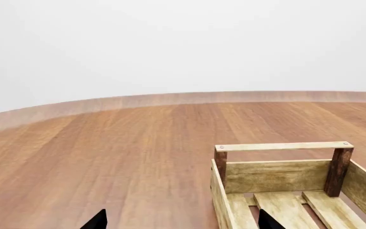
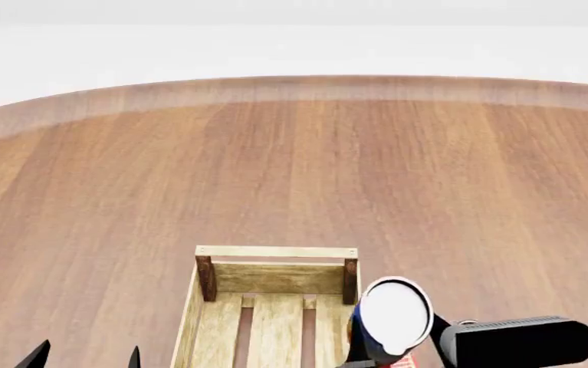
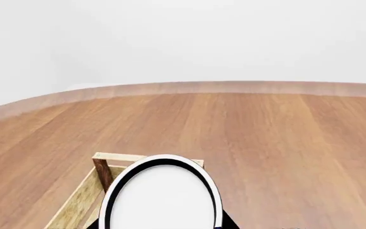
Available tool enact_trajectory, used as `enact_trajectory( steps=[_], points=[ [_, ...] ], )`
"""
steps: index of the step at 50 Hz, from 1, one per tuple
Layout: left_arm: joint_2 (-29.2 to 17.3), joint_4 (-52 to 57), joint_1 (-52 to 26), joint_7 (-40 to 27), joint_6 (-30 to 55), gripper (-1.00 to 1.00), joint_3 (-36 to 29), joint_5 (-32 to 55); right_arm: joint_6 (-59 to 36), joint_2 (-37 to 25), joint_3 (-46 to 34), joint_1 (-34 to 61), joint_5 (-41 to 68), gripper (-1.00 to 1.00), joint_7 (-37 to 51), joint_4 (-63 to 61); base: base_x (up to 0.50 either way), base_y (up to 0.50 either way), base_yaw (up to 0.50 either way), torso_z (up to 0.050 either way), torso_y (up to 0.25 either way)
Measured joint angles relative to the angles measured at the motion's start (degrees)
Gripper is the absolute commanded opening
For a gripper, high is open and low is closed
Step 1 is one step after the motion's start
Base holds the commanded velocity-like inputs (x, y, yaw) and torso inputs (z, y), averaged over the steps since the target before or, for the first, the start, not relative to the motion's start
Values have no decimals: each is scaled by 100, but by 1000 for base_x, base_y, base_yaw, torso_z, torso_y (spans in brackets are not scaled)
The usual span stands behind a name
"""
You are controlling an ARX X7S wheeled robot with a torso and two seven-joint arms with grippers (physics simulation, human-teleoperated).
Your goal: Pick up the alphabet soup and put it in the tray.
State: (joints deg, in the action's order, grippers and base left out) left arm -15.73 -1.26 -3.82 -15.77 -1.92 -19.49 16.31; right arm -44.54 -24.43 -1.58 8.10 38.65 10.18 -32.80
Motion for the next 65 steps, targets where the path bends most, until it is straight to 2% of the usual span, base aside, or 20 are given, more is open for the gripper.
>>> enact_trajectory(
  steps=[37, 65],
  points=[
    [-59, 63, -5, -74, 4, 100, -44, 53, 887, 1057, -1704, 1547, -902, -100, -1008, 3065, 0, 0, 0, 0, 1],
    [-104, 114, 19, -116, -10, 100, -65, 118, 1824, 1816, -2406, 2527, -1457, -100, -1637, 5926, 0, 0, 0, 0, 1]
  ],
)
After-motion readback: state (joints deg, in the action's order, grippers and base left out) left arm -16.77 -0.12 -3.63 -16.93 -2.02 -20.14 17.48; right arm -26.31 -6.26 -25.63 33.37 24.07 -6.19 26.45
